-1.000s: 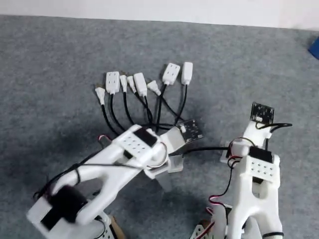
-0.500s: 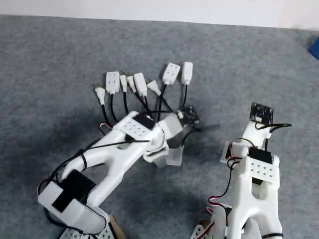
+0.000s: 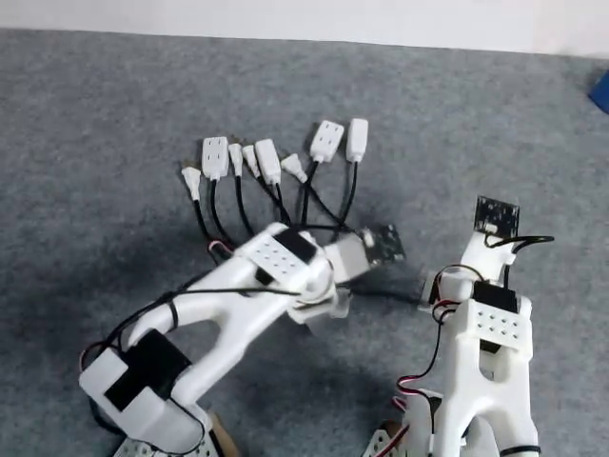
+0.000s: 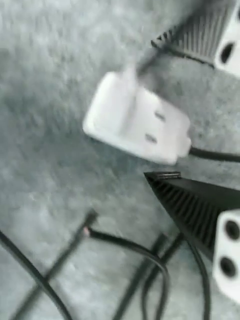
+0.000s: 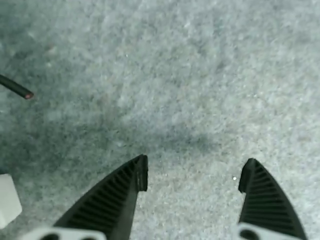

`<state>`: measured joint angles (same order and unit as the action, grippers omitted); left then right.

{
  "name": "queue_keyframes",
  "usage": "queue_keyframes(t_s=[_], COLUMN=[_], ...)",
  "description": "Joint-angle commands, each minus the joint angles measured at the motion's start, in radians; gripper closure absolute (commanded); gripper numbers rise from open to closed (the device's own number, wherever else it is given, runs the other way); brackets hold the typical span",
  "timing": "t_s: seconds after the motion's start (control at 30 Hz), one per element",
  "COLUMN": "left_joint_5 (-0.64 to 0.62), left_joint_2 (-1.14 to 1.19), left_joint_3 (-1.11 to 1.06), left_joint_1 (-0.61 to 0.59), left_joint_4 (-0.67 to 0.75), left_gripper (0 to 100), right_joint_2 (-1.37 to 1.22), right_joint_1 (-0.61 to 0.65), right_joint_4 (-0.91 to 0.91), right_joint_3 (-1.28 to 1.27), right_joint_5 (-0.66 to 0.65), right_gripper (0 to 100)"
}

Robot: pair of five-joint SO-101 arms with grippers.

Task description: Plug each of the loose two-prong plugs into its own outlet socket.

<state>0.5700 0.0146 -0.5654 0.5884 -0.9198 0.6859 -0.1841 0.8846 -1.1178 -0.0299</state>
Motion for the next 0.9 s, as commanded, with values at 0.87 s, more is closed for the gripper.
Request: queue_keyframes(t_s=[0.87], left_joint_5=[0.006], left_joint_2=[-0.007], left_joint_3=[0.354], left_joint_1=[-0.634], left_joint_4=[-0.170], left_gripper=[100], right_joint_2=[0.022], right_joint_1=[0.031], right_joint_4=[-0.076], right_joint_3=[-0.042], right_joint_5=[-0.012], right_gripper=[70.9])
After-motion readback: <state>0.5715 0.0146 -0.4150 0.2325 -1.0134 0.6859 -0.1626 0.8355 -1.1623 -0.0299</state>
